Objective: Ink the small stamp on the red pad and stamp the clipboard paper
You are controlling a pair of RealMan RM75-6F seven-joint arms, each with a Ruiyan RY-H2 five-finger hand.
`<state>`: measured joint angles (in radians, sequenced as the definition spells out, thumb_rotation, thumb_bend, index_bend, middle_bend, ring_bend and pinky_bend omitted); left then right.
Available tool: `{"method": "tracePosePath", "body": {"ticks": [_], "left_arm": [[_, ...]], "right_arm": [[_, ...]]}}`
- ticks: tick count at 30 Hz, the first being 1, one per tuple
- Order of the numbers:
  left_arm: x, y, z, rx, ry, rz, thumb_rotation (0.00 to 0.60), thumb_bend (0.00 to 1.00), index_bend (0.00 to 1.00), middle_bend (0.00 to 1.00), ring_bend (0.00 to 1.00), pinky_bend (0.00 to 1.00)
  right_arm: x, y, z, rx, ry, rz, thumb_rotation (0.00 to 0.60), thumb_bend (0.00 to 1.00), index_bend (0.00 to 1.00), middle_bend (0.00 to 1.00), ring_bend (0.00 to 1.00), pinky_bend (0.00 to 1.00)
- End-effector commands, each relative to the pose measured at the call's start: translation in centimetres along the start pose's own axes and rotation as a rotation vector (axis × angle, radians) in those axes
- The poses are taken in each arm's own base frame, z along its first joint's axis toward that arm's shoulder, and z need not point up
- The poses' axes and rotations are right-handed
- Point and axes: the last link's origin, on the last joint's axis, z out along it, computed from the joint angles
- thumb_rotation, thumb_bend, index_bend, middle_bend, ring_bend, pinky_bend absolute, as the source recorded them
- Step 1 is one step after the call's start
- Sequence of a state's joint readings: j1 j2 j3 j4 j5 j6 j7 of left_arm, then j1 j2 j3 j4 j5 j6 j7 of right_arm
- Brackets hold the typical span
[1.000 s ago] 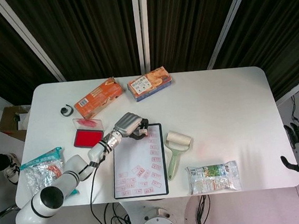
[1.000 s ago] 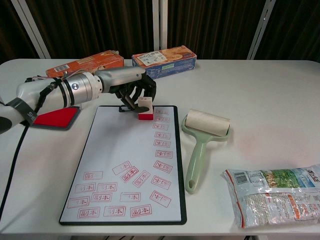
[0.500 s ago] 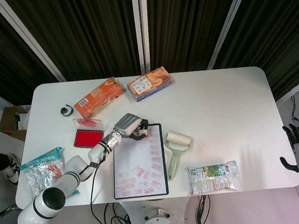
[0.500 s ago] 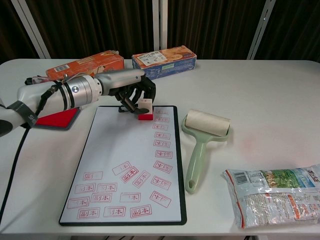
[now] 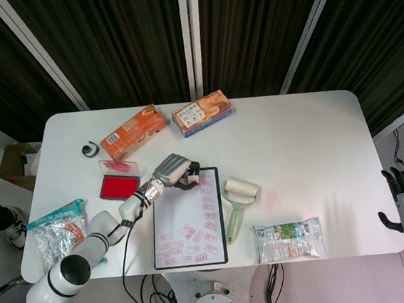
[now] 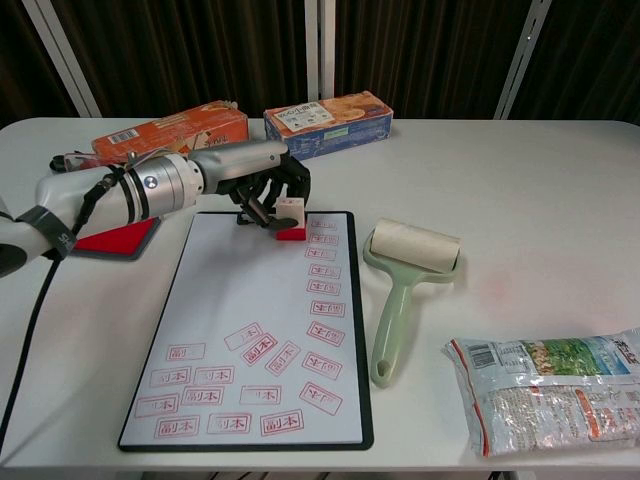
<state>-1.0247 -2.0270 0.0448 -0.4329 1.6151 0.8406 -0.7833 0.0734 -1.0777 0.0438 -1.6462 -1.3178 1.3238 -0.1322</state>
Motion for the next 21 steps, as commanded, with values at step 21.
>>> {"method": "tracePosePath", "body": {"ticks": [21], "left_arm": [[6.6,-0.5,-3.2,-0.084,0.120,-0.029,0.600,0.52,0.71,0.72,0.64,0.73]], "right_arm": [[-0.1,0.0,-0.1,0.002,0.001,0.006,0.600,0.20,0.00,0.00,0.00,0.00]]}}
